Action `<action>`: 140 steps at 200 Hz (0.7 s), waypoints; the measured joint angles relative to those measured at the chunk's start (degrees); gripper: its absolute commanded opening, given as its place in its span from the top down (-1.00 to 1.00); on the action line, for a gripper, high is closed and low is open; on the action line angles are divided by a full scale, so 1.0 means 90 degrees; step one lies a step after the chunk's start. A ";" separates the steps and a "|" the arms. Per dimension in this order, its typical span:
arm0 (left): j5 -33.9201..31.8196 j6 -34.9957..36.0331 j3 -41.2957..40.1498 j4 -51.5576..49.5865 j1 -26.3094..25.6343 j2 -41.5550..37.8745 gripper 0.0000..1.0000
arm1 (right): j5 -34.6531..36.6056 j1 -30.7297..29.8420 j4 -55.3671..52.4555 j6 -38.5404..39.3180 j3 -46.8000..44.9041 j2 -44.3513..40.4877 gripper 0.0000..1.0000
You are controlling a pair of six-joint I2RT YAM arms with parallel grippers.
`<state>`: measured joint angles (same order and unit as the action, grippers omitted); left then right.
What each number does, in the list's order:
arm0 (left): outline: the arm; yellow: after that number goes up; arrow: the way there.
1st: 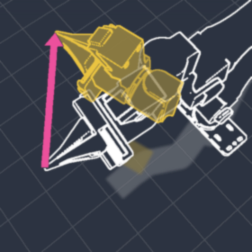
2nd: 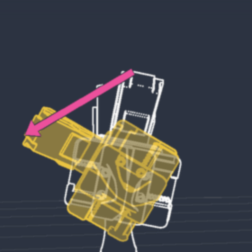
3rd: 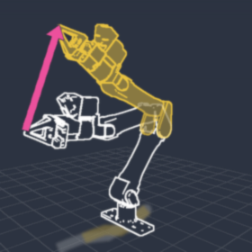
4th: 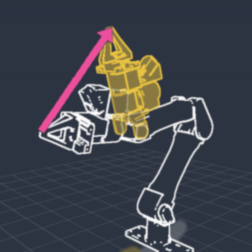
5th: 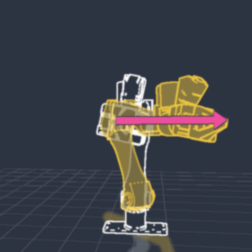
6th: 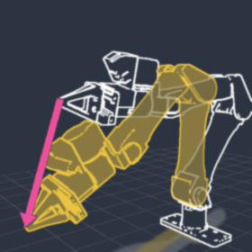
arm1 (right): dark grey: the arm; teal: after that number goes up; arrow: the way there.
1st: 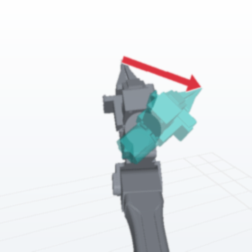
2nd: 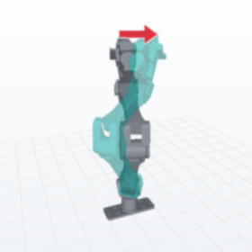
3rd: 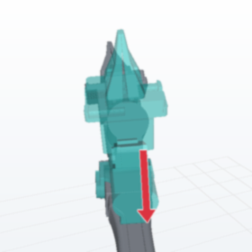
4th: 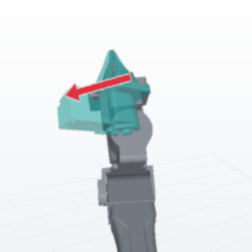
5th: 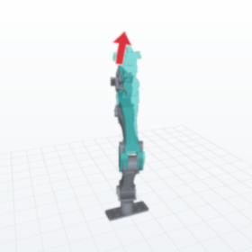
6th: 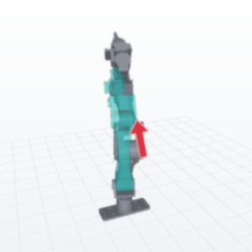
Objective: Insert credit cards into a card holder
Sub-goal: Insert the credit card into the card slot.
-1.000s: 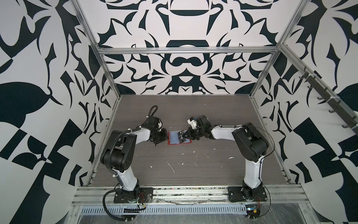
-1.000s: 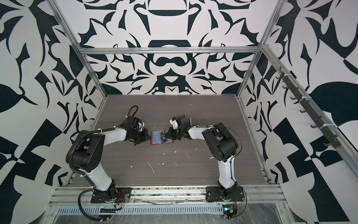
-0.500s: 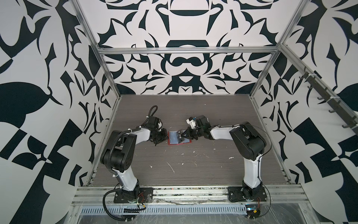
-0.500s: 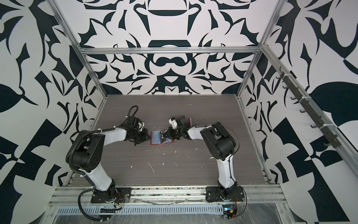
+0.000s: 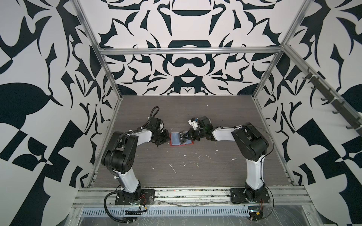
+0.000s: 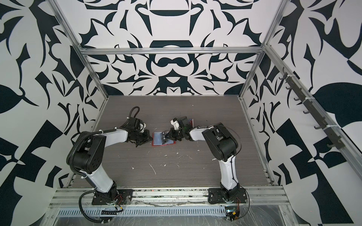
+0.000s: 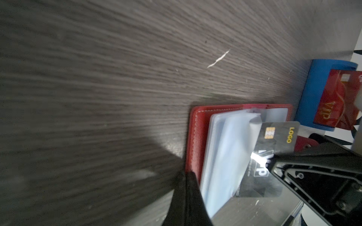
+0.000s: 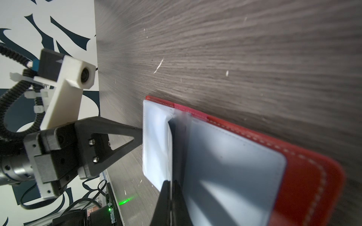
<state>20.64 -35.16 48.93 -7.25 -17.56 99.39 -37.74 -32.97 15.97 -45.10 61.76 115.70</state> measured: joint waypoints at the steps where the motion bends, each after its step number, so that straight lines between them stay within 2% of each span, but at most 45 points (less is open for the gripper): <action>1: 0.0000 0.0000 0.0000 0.0002 0.0000 0.0000 1.00 | -0.0002 0.0000 0.0002 0.0000 0.0000 0.0002 1.00; 140: 0.0066 -0.0265 -0.0141 0.0219 0.0017 -0.0044 1.00 | 0.0058 0.0010 0.0437 -0.0219 -0.0126 0.0044 1.00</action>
<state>21.23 -37.54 47.66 -5.28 -17.41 99.00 -37.21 -32.88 19.90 -47.07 60.62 116.09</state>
